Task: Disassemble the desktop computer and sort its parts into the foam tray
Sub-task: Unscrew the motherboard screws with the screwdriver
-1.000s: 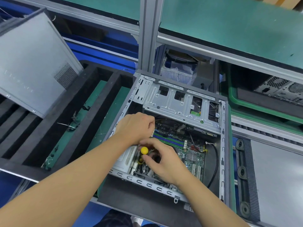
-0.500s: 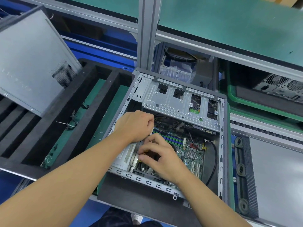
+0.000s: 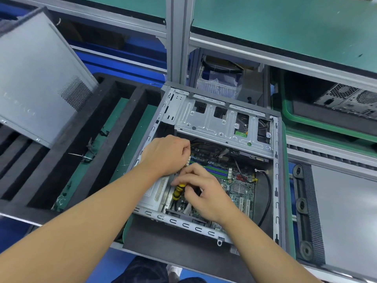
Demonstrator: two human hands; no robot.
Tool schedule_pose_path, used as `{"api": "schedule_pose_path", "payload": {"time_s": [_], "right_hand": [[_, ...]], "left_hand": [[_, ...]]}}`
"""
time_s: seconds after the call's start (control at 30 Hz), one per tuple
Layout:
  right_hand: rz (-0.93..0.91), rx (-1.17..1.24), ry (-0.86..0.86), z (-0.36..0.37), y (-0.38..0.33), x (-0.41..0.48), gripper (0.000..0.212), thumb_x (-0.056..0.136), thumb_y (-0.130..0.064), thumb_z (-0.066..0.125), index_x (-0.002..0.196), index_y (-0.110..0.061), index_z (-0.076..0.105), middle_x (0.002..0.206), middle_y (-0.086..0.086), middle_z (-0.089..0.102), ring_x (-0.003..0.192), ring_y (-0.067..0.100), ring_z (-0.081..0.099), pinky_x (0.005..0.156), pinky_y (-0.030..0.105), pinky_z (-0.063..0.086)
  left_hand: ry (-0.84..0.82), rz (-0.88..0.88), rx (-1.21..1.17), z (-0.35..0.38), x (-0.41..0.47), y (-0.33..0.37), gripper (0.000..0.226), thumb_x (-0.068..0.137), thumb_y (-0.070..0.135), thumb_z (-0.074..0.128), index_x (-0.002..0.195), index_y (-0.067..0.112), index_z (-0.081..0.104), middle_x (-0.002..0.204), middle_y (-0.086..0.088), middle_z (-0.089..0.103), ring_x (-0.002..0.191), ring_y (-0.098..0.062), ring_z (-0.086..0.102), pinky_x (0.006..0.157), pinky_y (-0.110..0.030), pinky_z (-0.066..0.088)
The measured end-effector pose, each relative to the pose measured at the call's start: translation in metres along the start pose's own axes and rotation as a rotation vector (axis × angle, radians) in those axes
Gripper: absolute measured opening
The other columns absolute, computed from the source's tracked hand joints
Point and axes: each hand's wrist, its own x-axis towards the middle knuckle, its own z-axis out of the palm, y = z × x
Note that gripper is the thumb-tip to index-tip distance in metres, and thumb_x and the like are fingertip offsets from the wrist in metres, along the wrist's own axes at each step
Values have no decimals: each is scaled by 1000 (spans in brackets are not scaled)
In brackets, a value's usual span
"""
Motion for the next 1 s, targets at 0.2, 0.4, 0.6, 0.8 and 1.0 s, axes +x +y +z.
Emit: {"api": "schedule_pose_path", "payload": {"time_s": [0.2,0.4,0.6,0.8,1.0], "right_hand": [[-62,10,-36,2,-1,-2,19,88,-20,71,106,-24,76,109,-6,51,97,14,57,89,24,46],[-9,4,24,0,5,0,36,89,-14,69,117,-36,67,110,-16,58,109,10,58,95,21,45],[18,-37,31,-1,3,-1,45,81,-2,54,113,-31,66,114,-17,66,115,9,57,98,24,45],[-16,-55,6,0,2,-3,32,87,-6,57,105,-26,74,114,-11,53,97,14,57,85,17,42],[9,-36,71,1,6,1,18,89,-24,72,105,-33,73,105,-15,55,99,10,58,89,23,46]], "left_hand": [[1,16,1,1,1,-1,26,89,35,37,80,31,62,74,12,65,58,-9,55,48,-26,43],[-23,19,9,2,1,-1,26,87,35,36,78,31,60,69,11,62,57,-12,54,46,-25,36],[-32,37,5,1,0,0,27,87,37,33,76,31,56,70,10,61,59,-16,55,52,-30,47],[-51,39,26,-1,1,2,27,89,36,33,76,30,57,71,9,61,60,-18,56,51,-29,44],[-64,44,42,-3,1,3,26,89,35,36,77,28,58,71,8,60,61,-19,55,48,-27,33]]}}
